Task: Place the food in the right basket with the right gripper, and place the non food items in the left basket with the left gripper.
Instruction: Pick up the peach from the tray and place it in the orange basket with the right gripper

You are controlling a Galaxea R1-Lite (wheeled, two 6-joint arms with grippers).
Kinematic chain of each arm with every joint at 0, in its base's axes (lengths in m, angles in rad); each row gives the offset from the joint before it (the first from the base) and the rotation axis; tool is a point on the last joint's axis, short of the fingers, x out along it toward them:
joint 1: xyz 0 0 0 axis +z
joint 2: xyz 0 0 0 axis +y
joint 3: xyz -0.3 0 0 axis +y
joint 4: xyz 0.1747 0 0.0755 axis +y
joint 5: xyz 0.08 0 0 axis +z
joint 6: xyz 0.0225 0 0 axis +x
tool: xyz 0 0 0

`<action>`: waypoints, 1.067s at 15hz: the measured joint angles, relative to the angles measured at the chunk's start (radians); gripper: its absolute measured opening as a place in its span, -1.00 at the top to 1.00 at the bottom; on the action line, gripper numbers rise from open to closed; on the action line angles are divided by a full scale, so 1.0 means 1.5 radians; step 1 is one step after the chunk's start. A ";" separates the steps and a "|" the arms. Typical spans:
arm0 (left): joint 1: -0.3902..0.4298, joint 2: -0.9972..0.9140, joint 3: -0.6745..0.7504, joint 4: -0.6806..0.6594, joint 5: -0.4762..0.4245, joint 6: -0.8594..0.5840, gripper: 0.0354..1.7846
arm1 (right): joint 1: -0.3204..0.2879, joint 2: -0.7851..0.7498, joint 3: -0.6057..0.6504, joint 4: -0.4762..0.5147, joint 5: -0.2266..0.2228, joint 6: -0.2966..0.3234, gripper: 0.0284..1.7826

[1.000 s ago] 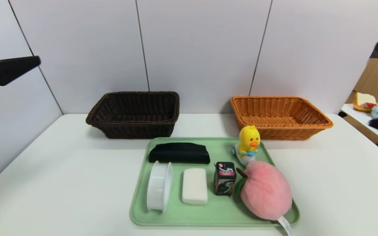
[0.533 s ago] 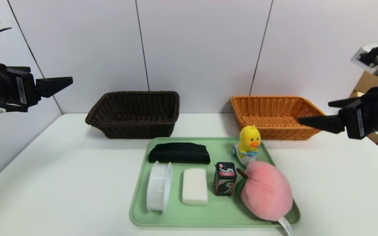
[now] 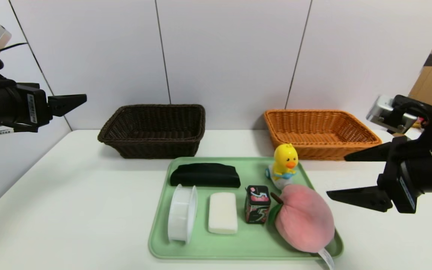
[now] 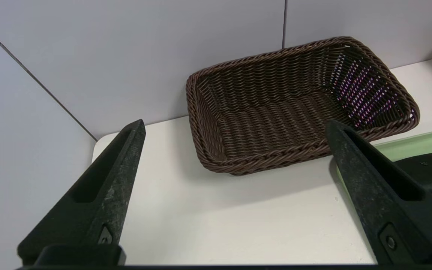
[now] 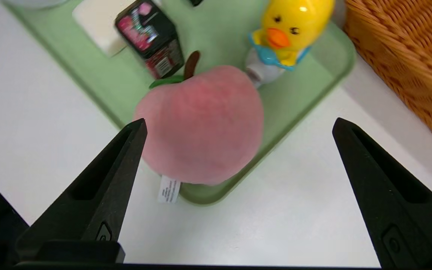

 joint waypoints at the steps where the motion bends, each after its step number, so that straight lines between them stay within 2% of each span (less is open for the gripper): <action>1: 0.000 0.000 0.002 0.000 0.000 0.000 -0.89 | 0.001 -0.002 0.009 0.007 0.010 -0.050 -0.92; 2: 0.000 0.000 0.004 0.000 0.000 0.000 -0.89 | 0.005 -0.003 0.019 0.020 0.013 -0.101 -0.92; 3: 0.001 -0.001 0.007 0.000 0.000 -0.001 -0.89 | 0.014 -0.004 0.025 0.038 0.015 -0.130 -0.92; 4: 0.002 -0.001 0.009 0.000 0.000 -0.001 -0.89 | 0.025 -0.003 0.030 0.047 0.015 -0.139 -0.92; 16: 0.003 -0.012 0.030 0.000 0.001 -0.003 -0.89 | 0.062 0.106 0.060 0.002 0.007 -0.134 -0.92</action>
